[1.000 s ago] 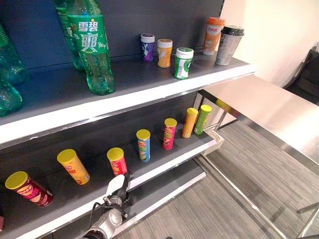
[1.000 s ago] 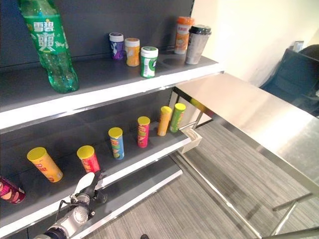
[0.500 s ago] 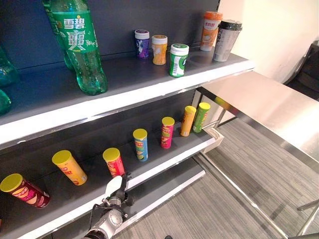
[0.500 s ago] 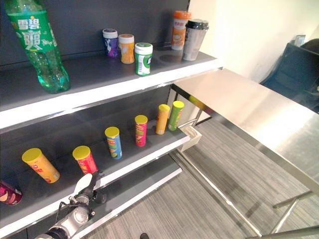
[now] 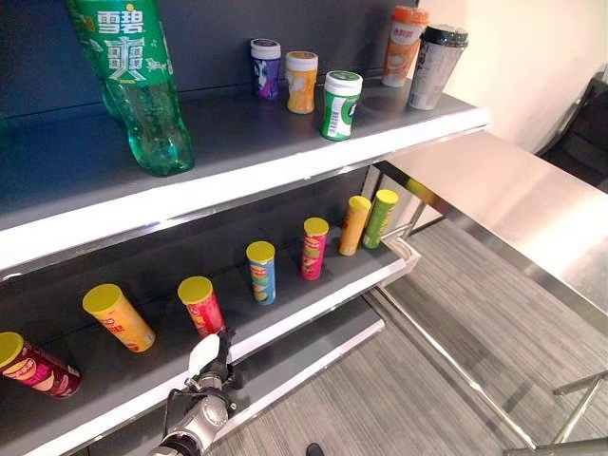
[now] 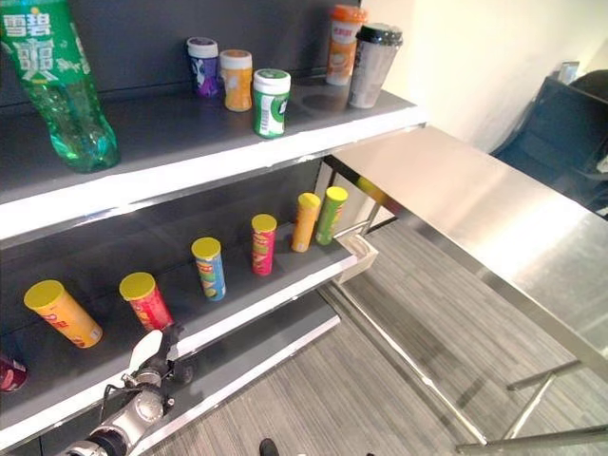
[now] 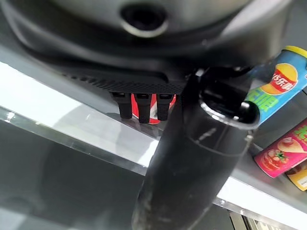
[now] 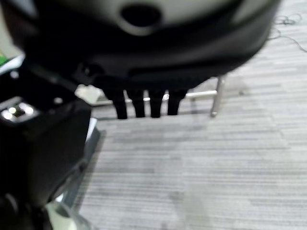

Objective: Put the goods on the table back onto the shelves and tidy them up.

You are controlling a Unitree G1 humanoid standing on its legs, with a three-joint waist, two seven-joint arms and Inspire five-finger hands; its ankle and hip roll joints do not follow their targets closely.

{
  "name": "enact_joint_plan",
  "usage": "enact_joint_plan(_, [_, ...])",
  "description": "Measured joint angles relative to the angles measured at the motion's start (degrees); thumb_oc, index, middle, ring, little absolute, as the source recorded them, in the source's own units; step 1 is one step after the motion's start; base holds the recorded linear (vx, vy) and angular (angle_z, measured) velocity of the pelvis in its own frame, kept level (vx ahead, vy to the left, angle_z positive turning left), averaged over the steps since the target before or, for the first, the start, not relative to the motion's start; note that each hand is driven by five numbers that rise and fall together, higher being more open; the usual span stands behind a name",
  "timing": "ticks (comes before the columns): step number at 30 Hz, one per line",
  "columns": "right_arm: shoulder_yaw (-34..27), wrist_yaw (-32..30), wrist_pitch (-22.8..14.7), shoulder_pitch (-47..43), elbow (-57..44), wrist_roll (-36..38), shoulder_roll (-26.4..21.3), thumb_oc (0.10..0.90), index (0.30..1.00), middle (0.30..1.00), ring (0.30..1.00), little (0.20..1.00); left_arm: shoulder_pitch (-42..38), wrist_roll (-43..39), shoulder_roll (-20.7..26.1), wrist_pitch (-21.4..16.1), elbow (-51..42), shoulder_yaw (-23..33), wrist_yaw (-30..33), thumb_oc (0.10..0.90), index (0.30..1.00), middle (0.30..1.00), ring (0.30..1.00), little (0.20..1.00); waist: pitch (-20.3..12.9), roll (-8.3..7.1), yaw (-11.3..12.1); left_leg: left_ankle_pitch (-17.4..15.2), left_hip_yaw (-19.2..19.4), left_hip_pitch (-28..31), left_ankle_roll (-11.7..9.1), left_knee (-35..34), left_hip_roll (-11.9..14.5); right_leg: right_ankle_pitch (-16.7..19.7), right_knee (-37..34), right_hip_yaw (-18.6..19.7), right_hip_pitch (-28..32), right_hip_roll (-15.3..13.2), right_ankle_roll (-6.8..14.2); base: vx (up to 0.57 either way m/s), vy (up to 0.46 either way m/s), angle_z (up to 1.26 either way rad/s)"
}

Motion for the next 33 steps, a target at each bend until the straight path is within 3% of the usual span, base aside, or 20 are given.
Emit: enact_joint_plan(33, [0.85,-0.55,-0.49,-0.78,0.12,0.02,-0.67,0.8,0.9,0.9,0.9,0.9,-4.67,-0.58,0.95,0.21,4.4,1.7,2.11,0.8,0.9,0.9,0.9,0.9,1.68,0.39,-0.02,-0.19,1.59,-0.52,-0.22,0.01,0.22,0.1,0.24,1.4,-1.6,0.53,-0.19,0.01,-0.004,-0.02])
